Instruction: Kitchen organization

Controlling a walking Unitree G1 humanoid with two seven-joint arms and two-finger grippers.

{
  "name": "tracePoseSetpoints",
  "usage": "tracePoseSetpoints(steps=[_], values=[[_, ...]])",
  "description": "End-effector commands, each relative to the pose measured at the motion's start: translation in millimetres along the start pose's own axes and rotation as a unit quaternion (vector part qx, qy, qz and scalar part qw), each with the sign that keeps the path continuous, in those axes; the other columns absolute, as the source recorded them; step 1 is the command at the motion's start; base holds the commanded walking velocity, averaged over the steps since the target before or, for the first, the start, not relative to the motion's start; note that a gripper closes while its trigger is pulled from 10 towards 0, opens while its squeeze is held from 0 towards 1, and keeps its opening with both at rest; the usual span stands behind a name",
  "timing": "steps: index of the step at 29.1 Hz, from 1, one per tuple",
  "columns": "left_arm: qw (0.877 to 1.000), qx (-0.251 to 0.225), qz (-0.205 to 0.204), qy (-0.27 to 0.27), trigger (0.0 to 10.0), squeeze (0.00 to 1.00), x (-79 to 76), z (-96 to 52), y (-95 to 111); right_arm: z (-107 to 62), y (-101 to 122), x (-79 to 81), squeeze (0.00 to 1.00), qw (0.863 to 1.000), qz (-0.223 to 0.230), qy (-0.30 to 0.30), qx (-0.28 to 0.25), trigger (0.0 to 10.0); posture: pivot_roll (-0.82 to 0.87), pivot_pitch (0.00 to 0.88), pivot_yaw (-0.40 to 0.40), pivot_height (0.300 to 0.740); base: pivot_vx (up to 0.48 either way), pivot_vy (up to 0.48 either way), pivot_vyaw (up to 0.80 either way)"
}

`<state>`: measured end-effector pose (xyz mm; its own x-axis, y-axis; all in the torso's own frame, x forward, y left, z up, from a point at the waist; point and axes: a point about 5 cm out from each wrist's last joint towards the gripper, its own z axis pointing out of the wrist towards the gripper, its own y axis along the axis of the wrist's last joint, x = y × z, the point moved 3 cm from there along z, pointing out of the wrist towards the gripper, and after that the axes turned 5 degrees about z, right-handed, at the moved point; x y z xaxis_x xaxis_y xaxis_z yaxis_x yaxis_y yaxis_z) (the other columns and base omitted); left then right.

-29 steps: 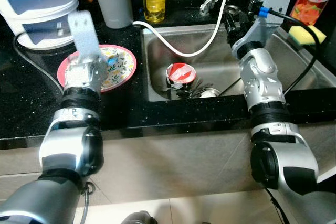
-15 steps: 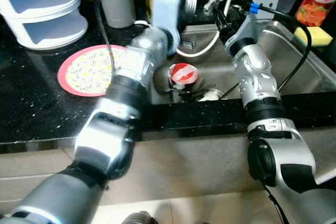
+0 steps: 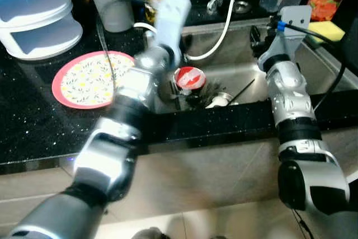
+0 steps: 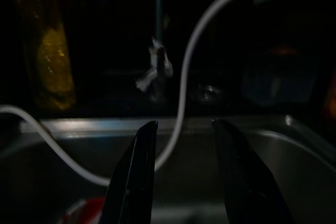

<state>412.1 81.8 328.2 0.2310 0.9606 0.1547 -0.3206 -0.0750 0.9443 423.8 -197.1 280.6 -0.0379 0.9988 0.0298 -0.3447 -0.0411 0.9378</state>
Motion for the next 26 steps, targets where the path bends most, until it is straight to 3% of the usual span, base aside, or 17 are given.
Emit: tracePoseSetpoints(steps=[1,2,4,5,6,9,10,11,13,14,16,17,18,19,20,22,26], values=[[0.998,-0.033,0.019,0.044,10.0,0.00,27.1,-13.0,8,3.3,4,12.5,0.00,1.000,0.006,0.021,-0.007,10.0,0.19,0.029,0.045,0.740,0.000,0.000,0.00],[0.996,-0.019,0.051,0.066,10.0,0.00,42.4,-22.8,3,4.2,6,20.1,0.00,0.999,0.007,0.037,-0.011,10.0,0.19,0.029,0.040,0.740,0.000,0.000,0.00],[0.994,-0.004,0.070,0.079,10.0,0.00,50.9,-28.5,-1,4.2,7,24.4,0.00,0.999,0.008,0.047,-0.014,10.0,0.19,0.029,0.040,0.740,0.000,0.000,0.00],[0.992,0.022,0.063,0.105,10.0,0.00,67.4,-41.6,-10,3.0,9,31.5,0.00,0.998,0.008,0.067,-0.021,10.0,0.22,0.030,0.029,0.740,0.000,0.000,0.00],[0.992,0.022,0.063,0.105,10.0,0.00,67.4,-41.6,-10,3.0,9,31.5,0.00,0.998,0.008,0.067,-0.021,10.0,0.22,0.030,0.029,0.740,0.000,0.000,0.00],[0.967,0.095,0.014,0.235,10.0,0.00,117.5,-102.5,-36,0.0,6,44.4,0.00,0.995,0.021,0.098,-0.022,10.0,0.24,0.040,0.002,0.740,0.000,0.000,0.00],[0.967,0.095,0.014,0.235,10.0,0.00,117.5,-102.5,-36,0.0,6,44.4,0.00,0.995,0.021,0.098,-0.022,10.0,0.24,0.040,0.002,0.740,0.000,0.000,0.00],[0.960,0.101,0.014,0.261,10.0,0.00,122.8,-116.1,-39,0.2,5,45.6,0.00,0.995,0.023,0.099,-0.018,10.0,0.25,0.040,0.000,0.740,0.000,0.000,0.00],[0.936,0.136,-0.090,0.313,10.0,0.00,126.5,-144.8,-63,2.7,5,53.0,0.00,0.993,0.026,0.111,-0.016,10.0,0.26,0.035,-0.010,0.740,0.000,0.000,0.00],[0.936,0.136,-0.090,0.313,10.0,0.00,126.5,-144.8,-63,2.7,5,53.0,0.00,0.993,0.026,0.111,-0.016,10.0,0.26,0.035,-0.010,0.740,0.000,0.000,0.00],[0.907,0.159,-0.160,0.354,10.0,0.00,128.9,-161.9,-82,5.0,6,56.4,0.00,0.993,0.029,0.116,-0.017,10.0,0.28,0.026,-0.018,0.740,0.000,0.000,0.00],[0.907,0.159,-0.160,0.354,10.0,0.00,128.9,-161.9,-82,5.0,6,56.4,0.00,0.993,0.029,0.116,-0.017,10.0,0.28,0.026,-0.018,0.740,0.000,0.000,0.00],[0.893,0.165,-0.184,0.375,10.0,0.00,131.8,-166.4,-88,6.2,6,58.1,0.00,0.992,0.032,0.118,-0.016,10.0,0.29,0.023,-0.027,0.740,0.000,0.000,0.00],[0.893,0.165,-0.184,0.375,10.0,0.00,131.8,-166.4,-88,6.2,6,58.1,0.00,0.992,0.032,0.118,-0.016,10.0,0.29,0.023,-0.027,0.740,0.000,0.000,0.00],[0.884,0.169,-0.201,0.386,10.0,0.00,133.8,-168.4,-92,6.9,5,60.3,0.00,0.992,0.034,0.120,-0.015,10.0,0.29,0.022,-0.031,0.740,0.000,0.000,0.00],[0.864,0.185,-0.275,0.379,10.0,0.00,129.1,-168.2,-100,7.0,7,67.3,0.00,0.991,0.036,0.131,-0.018,10.0,0.28,0.015,-0.031,0.740,0.000,0.000,0.00],[0.850,0.201,-0.324,0.362,10.0,0.00,121.0,-165.2,-107,7.5,10,64.5,0.00,0.991,0.035,0.128,-0.023,10.0,0.27,0.002,-0.020,0.740,0.000,0.000,0.00]])
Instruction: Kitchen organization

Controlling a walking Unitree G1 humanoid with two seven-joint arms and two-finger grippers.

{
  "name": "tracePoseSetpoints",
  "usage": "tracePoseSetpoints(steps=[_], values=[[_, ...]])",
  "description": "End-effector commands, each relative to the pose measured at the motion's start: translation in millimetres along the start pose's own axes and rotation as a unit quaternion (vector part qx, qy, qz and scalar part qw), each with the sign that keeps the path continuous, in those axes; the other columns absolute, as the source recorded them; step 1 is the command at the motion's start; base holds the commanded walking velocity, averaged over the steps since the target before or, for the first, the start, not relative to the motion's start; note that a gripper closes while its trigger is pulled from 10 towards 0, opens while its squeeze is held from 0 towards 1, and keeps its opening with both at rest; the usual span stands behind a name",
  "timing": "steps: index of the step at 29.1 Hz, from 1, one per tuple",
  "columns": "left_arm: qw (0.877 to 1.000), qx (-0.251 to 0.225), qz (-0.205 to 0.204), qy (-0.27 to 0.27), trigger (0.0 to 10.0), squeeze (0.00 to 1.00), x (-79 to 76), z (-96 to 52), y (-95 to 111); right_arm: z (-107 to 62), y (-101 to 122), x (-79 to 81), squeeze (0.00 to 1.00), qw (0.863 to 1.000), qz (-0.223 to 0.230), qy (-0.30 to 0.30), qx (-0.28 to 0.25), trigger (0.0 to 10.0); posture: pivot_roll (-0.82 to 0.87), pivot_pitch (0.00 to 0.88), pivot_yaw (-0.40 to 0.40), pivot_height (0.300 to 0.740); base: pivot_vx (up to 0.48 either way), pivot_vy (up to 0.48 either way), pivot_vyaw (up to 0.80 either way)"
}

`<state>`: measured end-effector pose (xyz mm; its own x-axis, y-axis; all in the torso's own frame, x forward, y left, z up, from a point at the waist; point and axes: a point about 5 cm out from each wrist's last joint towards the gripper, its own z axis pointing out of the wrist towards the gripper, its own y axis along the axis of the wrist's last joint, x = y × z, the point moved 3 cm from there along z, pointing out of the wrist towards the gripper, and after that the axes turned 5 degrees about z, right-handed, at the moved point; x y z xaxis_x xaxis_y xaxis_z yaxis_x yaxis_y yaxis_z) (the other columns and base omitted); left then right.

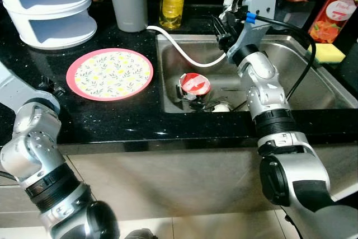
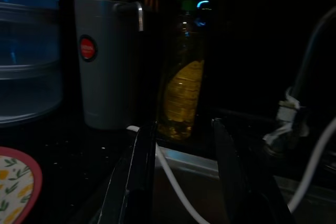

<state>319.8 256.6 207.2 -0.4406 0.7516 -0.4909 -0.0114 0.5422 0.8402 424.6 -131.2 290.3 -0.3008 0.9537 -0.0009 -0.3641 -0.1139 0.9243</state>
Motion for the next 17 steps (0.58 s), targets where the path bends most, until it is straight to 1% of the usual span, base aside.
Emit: tracePoseSetpoints(steps=[1,2,4,5,6,8,10,11,14,15,16,17], values=[[0.999,0.041,-0.019,-0.005,10.0,0.00,-2.3,2.8,-14,1.2,4,-4.1,0.00,1.000,-0.001,-0.005,-0.007,10.0,0.27,0.002,-0.020,0.740,0.000,0.000,0.00],[0.999,0.041,-0.019,-0.005,10.0,0.00,-2.3,2.8,-14,1.2,4,-4.1,0.00,1.000,-0.001,-0.005,-0.007,10.0,0.27,0.002,-0.020,0.740,0.000,0.000,0.00],[0.997,0.069,-0.028,-0.022,10.0,0.00,-9.3,6.7,-22,0.3,4,-7.9,0.00,1.000,0.000,-0.012,-0.007,10.0,0.26,0.000,-0.012,0.740,0.000,0.000,0.00],[0.996,0.076,-0.030,-0.028,10.0,0.00,-11.9,7.7,-24,0.2,4,-8.4,0.00,1.000,0.000,-0.013,-0.008,10.0,0.26,0.000,-0.012,0.740,0.000,0.000,0.00],[0.995,0.086,-0.037,-0.035,10.0,1.00,-15.1,8.9,-27,0.1,5,-8.4,0.00,1.000,0.000,-0.013,-0.009,10.0,0.25,0.000,-0.007,0.740,0.000,0.000,0.00],[0.993,0.104,-0.044,-0.034,10.0,1.00,-17.3,11.4,-34,0.2,6,-8.7,0.00,1.000,-0.001,-0.014,-0.012,10.0,0.25,0.000,-0.003,0.740,0.000,0.000,0.00],[0.992,0.109,-0.049,-0.039,10.0,1.00,-19.3,12.8,-36,0.2,7,-10.1,0.00,1.000,0.000,-0.017,-0.014,10.0,0.25,0.000,-0.001,0.740,0.000,0.000,0.00],[0.991,0.116,-0.056,-0.046,10.0,0.00,-21.8,14.3,-38,0.5,7,-10.9,0.00,1.000,0.000,-0.019,-0.016,10.0,0.25,0.000,-0.001,0.740,0.000,0.000,0.00],[0.985,0.139,-0.082,-0.066,10.0,0.00,-29.5,18.7,-43,1.8,8,-10.6,0.00,1.000,0.001,-0.021,-0.017,10.0,0.25,0.000,-0.001,0.740,0.000,0.000,0.00],[0.982,0.145,-0.090,-0.078,7.7,0.00,-33.9,20.3,-44,2.2,8,-9.9,0.00,1.000,0.002,-0.020,-0.018,10.0,0.25,0.000,-0.001,0.740,0.000,0.000,0.00],[0.981,0.146,-0.096,-0.089,0.0,0.00,-38.1,21.4,-44,2.8,9,-9.4,0.00,1.000,0.002,-0.020,-0.020,10.0,0.24,0.000,-0.001,0.740,0.000,0.000,0.00],[0.980,0.146,-0.098,-0.096,0.0,0.00,-41.2,21.6,-44,3.1,11,-9.5,0.00,1.000,0.002,-0.020,-0.022,10.0,0.24,0.000,-0.001,0.740,0.000,0.000,0.00]])
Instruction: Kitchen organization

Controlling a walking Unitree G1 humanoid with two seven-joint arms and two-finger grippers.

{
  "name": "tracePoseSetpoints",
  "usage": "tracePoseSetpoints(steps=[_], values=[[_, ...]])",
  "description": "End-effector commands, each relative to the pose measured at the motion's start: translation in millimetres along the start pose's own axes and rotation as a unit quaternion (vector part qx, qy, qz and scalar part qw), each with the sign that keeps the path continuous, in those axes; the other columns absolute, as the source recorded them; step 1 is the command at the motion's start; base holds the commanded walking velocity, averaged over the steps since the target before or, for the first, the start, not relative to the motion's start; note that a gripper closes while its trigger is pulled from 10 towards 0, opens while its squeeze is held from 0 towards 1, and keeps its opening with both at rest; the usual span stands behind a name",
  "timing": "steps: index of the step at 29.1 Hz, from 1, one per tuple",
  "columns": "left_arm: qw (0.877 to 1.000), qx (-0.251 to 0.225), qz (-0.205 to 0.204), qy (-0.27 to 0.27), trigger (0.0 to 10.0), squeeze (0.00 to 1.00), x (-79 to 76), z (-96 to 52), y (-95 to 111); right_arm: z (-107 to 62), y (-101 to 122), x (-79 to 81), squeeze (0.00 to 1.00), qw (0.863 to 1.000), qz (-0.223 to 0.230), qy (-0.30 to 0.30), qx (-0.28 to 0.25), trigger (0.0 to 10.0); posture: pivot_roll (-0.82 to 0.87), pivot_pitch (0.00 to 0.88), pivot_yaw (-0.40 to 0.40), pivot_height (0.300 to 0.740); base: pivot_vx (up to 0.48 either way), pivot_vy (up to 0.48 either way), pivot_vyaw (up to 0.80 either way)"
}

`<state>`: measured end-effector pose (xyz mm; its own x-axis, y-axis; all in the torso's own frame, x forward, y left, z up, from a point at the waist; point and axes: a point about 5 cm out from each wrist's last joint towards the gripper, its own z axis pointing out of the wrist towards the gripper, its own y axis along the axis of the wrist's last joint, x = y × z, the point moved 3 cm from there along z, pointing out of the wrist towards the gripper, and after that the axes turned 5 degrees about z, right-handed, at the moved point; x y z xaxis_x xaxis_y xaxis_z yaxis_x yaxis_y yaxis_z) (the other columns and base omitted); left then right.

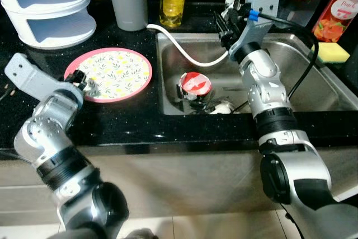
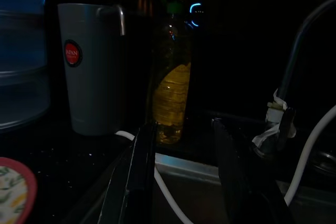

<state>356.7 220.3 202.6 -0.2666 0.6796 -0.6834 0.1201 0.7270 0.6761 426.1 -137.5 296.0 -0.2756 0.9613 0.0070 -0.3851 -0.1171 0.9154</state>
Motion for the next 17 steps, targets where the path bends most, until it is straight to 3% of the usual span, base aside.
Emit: tracePoseSetpoints(steps=[1,3,8,17], values=[[0.999,0.039,-0.012,0.002,0.0,0.00,2.8,5.0,-18,1.6,6,-3.7,0.00,1.000,0.003,-0.006,-0.012,10.0,0.24,0.000,-0.001,0.740,0.000,0.000,0.00],[0.999,0.032,-0.028,-0.005,0.0,0.00,1.3,4.9,-17,1.5,7,-6.7,0.00,1.000,0.002,-0.010,-0.014,10.0,0.24,0.000,-0.001,0.740,0.000,0.000,0.00],[0.984,-0.032,-0.114,-0.130,0.0,0.00,-26.3,-5.1,3,2.5,9,-8.8,0.00,1.000,0.002,-0.014,-0.017,10.0,0.23,0.000,-0.008,0.740,0.000,0.000,0.00],[0.955,-0.084,-0.133,-0.253,0.0,0.00,-65.4,-20.3,28,4.9,15,-11.3,0.00,1.000,-0.004,-0.013,-0.022,10.0,0.21,0.000,-0.017,0.740,0.000,0.000,0.00]])
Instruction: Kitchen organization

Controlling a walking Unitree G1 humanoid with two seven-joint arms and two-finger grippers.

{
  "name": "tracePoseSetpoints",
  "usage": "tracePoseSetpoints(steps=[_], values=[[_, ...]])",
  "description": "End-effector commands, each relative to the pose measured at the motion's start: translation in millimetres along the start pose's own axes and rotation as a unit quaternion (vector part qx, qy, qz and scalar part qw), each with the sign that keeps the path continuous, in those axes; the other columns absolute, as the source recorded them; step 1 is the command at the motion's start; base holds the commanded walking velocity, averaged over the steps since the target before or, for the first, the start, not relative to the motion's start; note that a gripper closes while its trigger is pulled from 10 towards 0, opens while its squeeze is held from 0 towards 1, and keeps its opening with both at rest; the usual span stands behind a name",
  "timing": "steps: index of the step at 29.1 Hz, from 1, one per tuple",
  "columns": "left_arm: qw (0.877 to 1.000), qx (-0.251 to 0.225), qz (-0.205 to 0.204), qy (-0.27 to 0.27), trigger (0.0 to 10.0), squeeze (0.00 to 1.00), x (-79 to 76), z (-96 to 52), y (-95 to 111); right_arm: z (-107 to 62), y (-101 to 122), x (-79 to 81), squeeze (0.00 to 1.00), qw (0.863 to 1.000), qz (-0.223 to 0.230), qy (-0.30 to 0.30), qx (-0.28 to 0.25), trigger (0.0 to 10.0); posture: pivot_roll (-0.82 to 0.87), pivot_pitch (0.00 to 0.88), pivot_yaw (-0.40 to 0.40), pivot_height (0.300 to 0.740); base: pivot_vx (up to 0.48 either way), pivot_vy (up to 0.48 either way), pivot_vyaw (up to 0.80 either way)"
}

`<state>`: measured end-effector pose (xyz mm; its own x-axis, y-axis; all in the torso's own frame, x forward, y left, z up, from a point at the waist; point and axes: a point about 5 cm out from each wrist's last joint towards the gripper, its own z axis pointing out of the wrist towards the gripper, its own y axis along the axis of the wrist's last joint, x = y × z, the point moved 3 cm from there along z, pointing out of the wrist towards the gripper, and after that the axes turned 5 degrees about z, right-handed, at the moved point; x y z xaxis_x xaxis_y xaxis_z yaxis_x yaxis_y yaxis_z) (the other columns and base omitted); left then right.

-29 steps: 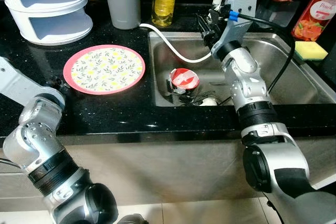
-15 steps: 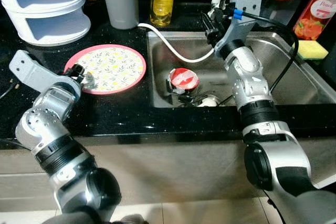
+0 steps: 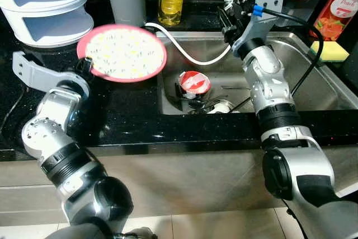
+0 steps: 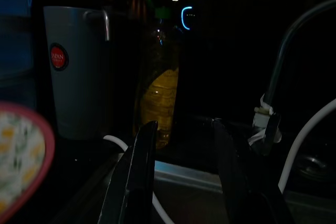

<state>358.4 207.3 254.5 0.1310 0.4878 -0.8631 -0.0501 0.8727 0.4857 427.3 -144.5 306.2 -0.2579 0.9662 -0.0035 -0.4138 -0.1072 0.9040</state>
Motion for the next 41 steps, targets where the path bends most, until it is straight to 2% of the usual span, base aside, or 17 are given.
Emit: tracePoseSetpoints(steps=[1,2,6,8,10,11,12,14,17,19,26,29,33,34,39,40,41], values=[[0.999,-0.004,-0.010,-0.052,0.0,0.00,-21.4,2.3,-3,1.7,5,-4.4,0.00,1.000,0.004,-0.007,-0.009,10.0,0.21,0.000,-0.017,0.740,0.000,0.000,0.00],[0.997,0.015,-0.002,-0.076,10.0,0.00,-36.8,10.2,-4,1.8,8,-6.3,0.00,1.000,0.000,-0.009,-0.012,10.0,0.19,0.000,-0.010,0.740,0.000,0.000,0.00],[0.996,0.039,0.027,-0.075,10.0,0.00,-45.4,24.1,-10,0.1,9,-10.4,0.00,1.000,-0.005,-0.014,-0.014,10.0,0.19,0.000,-0.005,0.740,0.000,0.000,0.00],[0.993,0.052,0.081,-0.062,10.0,0.00,-50.0,35.7,-14,-1.5,9,-13.3,0.00,1.000,-0.008,-0.018,-0.013,10.0,0.17,0.000,0.002,0.740,0.000,0.000,0.00],[0.993,0.058,0.090,-0.055,10.0,0.00,-51.6,44.6,-15,-2.5,9,-14.8,0.00,1.000,-0.010,-0.020,-0.013,10.0,0.16,0.000,0.009,0.740,0.000,0.000,0.00],[0.988,0.065,0.137,-0.040,10.0,0.00,-54.4,58.8,-19,-4.8,10,-17.5,0.00,1.000,-0.013,-0.024,-0.014,10.0,0.14,0.000,0.021,0.740,0.000,0.000,0.00],[0.988,0.065,0.137,-0.040,10.0,0.00,-54.4,58.8,-19,-4.8,10,-17.5,0.00,1.000,-0.013,-0.024,-0.014,10.0,0.14,0.000,0.021,0.740,0.000,0.000,0.00],[0.979,0.089,0.184,0.001,10.0,0.00,-49.2,73.7,-32,-8.8,11,-22.1,0.00,0.999,-0.021,-0.031,-0.015,10.0,0.11,0.000,0.039,0.740,0.000,0.000,0.00],[0.973,0.116,0.197,0.022,10.0,0.00,-44.3,82.5,-47,-12.9,11,-27.5,0.00,0.999,-0.028,-0.043,-0.012,10.0,0.09,0.017,0.056,0.740,0.000,0.000,0.00],[0.966,0.163,0.199,0.012,10.0,0.00,-43.9,87.5,-80,-18.9,3,-41.2,0.00,0.996,-0.042,-0.076,0.013,10.0,0.05,0.032,0.077,0.740,0.000,0.000,0.00],[0.950,0.229,0.210,0.010,10.0,0.00,-37.3,80.5,-129,-24.9,-29,-47.0,0.00,0.991,-0.041,-0.089,0.094,10.0,0.02,0.015,0.098,0.740,0.000,0.000,0.00],[0.949,0.236,0.209,0.007,10.0,0.00,-35.7,78.9,-138,-26.3,-37,-42.0,0.00,0.990,-0.040,-0.080,0.110,10.0,0.05,0.000,0.091,0.740,0.000,0.000,0.00],[0.961,0.182,0.205,-0.028,10.0,0.02,-43.1,83.6,-132,-21.2,-40,-26.1,0.00,0.992,-0.025,-0.068,0.107,10.0,0.07,0.000,0.081,0.740,0.000,0.000,0.00],[0.961,0.181,0.207,-0.029,10.0,1.00,-42.9,83.8,-131,-20.1,-39,-24.4,0.00,0.992,-0.024,-0.066,0.105,10.0,0.07,0.000,0.081,0.740,0.000,0.000,0.00],[0.964,0.161,0.210,-0.032,10.0,1.00,-41.2,84.9,-124,-14.4,-31,-18.6,0.00,0.995,-0.021,-0.055,0.084,10.0,0.08,0.000,0.065,0.740,0.000,0.000,0.00],[0.967,0.140,0.207,-0.056,10.0,1.00,-47.1,84.9,-114,-11.0,-22,-16.1,0.00,0.997,-0.013,-0.050,0.059,10.0,0.09,0.000,0.046,0.740,0.000,0.000,0.00],[0.969,0.122,0.202,-0.076,10.0,0.33,-52.2,84.2,-106,-8.9,-14,-14.8,0.00,0.998,-0.005,-0.047,0.038,10.0,0.10,0.000,0.039,0.740,0.000,0.000,0.00]])
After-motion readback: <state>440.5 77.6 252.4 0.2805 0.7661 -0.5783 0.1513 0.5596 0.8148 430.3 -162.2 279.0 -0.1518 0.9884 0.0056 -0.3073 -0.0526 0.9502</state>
